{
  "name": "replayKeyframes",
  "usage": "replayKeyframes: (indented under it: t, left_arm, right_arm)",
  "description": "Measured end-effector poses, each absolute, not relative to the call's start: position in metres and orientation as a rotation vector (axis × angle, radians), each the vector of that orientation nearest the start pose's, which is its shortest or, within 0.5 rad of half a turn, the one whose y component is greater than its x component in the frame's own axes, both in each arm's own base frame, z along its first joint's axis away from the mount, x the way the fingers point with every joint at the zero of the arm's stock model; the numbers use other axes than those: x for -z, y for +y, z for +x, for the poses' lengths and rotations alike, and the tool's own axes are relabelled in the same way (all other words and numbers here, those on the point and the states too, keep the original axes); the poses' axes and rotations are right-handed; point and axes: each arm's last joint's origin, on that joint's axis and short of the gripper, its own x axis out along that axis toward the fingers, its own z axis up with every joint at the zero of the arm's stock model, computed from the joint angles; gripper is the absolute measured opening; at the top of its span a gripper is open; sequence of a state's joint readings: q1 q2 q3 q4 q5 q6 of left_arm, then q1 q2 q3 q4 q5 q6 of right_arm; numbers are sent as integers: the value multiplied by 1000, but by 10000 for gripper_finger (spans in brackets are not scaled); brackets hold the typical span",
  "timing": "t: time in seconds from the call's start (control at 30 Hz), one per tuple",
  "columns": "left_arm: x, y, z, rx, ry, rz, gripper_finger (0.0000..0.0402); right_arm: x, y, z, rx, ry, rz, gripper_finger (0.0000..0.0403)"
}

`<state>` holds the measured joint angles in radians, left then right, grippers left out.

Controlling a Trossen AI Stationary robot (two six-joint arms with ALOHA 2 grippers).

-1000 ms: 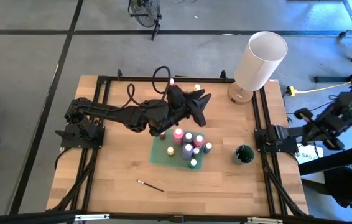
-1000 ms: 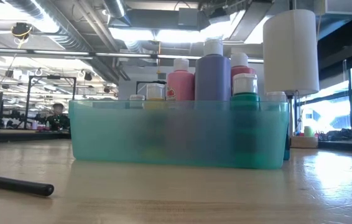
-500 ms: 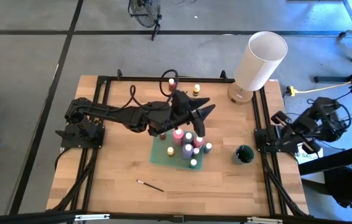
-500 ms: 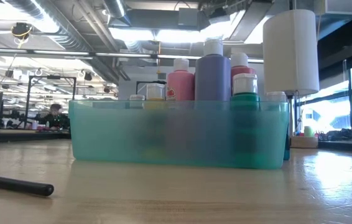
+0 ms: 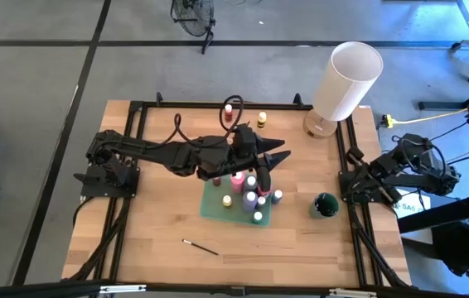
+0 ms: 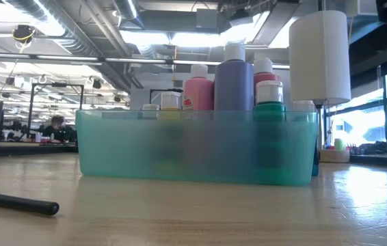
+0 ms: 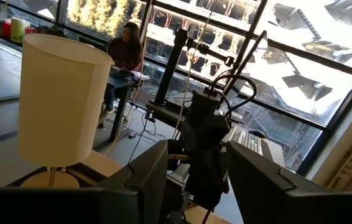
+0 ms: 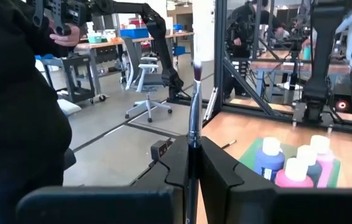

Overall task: Pick & Place Paint Supplies
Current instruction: Put the black eyeshadow brush into the green cup

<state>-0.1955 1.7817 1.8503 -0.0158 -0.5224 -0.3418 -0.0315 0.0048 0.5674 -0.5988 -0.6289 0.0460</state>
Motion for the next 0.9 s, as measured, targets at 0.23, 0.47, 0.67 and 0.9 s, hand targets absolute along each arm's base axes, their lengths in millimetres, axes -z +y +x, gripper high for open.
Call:
replayKeyframes:
  t: [0.23,0.47,0.67,0.9]
  left_arm:
    - [-442,-65,403,-317,-96,-365,159]
    - [-442,-59,404,-332,-99,-366,159]
    - [-441,-54,405,-340,-92,-361,159]
    - [-440,-49,407,-304,-68,-356,159]
  right_arm:
    - [-278,16,26,-599,64,78,23]
    - [-277,16,31,-599,41,89,23]
    - [-277,15,32,-533,39,93,22]
    - [-279,13,33,-472,20,107,22]
